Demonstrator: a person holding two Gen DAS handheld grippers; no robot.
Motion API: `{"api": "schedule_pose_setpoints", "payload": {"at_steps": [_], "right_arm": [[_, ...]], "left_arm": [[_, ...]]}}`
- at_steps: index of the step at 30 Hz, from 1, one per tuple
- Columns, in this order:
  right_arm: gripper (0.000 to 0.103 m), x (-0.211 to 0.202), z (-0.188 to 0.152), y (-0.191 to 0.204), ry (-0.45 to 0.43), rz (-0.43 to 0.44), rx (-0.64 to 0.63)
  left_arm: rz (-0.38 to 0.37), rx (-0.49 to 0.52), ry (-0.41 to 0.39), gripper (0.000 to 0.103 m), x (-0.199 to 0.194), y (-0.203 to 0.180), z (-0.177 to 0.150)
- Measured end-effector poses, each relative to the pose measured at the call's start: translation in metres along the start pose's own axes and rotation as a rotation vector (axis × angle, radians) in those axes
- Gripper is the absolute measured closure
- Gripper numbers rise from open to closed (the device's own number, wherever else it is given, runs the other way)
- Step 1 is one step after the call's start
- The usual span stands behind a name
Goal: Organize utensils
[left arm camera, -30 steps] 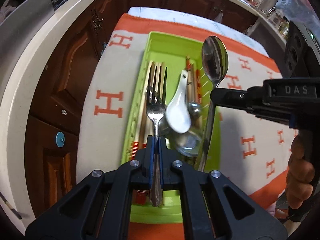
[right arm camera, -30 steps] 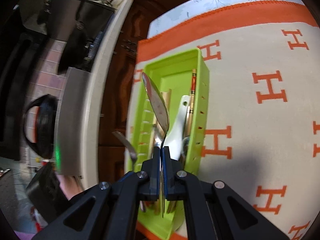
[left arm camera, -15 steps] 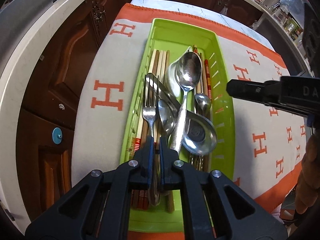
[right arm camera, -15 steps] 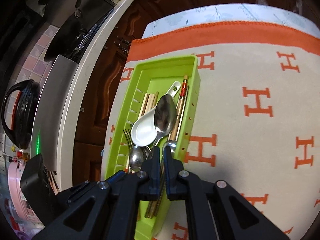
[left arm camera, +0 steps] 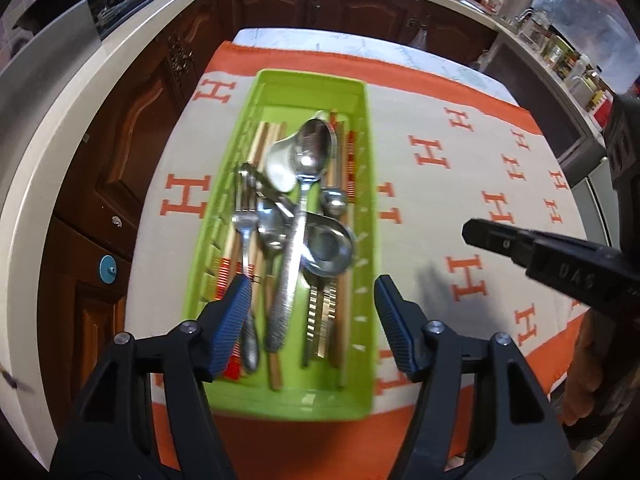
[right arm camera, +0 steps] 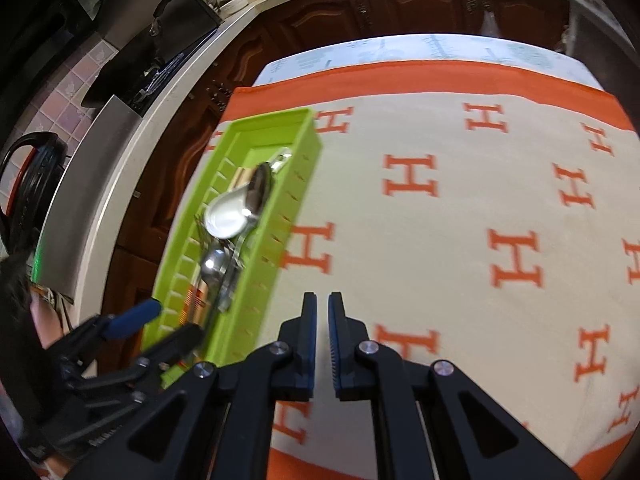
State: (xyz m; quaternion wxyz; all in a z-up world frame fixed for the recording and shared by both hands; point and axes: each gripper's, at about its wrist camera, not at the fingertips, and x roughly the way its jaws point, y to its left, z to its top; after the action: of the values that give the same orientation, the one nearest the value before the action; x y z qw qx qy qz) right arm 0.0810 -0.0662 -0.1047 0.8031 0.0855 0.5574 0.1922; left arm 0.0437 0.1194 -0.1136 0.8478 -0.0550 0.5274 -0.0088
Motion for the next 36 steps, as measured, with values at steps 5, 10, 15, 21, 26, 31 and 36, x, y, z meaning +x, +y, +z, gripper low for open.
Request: {"api": "schedule_pose_setpoints", "payload": {"at_steps": [5, 10, 15, 21, 26, 31, 36], "right_arm": [[0.097, -0.021, -0.024, -0.023, -0.021, -0.037, 0.006], [0.079, -0.052, -0.044, -0.033, -0.084, -0.072, -0.007], [0.073, -0.086, -0.050, -0.030, -0.167, -0.115, -0.030], [0.065, -0.123, -0.048, -0.024, -0.215, -0.082, -0.028], [0.052, -0.150, -0.049, -0.013, -0.310, -0.119, -0.066], [0.049, -0.171, -0.046, -0.010, -0.365, -0.112, -0.072], [0.049, -0.184, -0.047, -0.006, -0.408, -0.120, -0.079]], "left_arm": [[-0.020, 0.010, -0.026, 0.030, -0.016, -0.029, -0.012], [-0.021, 0.031, -0.053, 0.025, -0.031, -0.055, -0.019], [-0.005, 0.027, -0.105, 0.021, -0.051, -0.073, -0.018], [-0.005, 0.032, -0.192, 0.021, -0.090, -0.093, -0.008], [0.039, 0.036, -0.300, 0.017, -0.127, -0.106, -0.001], [0.084, 0.021, -0.354, 0.013, -0.149, -0.113, 0.005], [0.113, 0.019, -0.388, 0.013, -0.164, -0.119, 0.004]]}}
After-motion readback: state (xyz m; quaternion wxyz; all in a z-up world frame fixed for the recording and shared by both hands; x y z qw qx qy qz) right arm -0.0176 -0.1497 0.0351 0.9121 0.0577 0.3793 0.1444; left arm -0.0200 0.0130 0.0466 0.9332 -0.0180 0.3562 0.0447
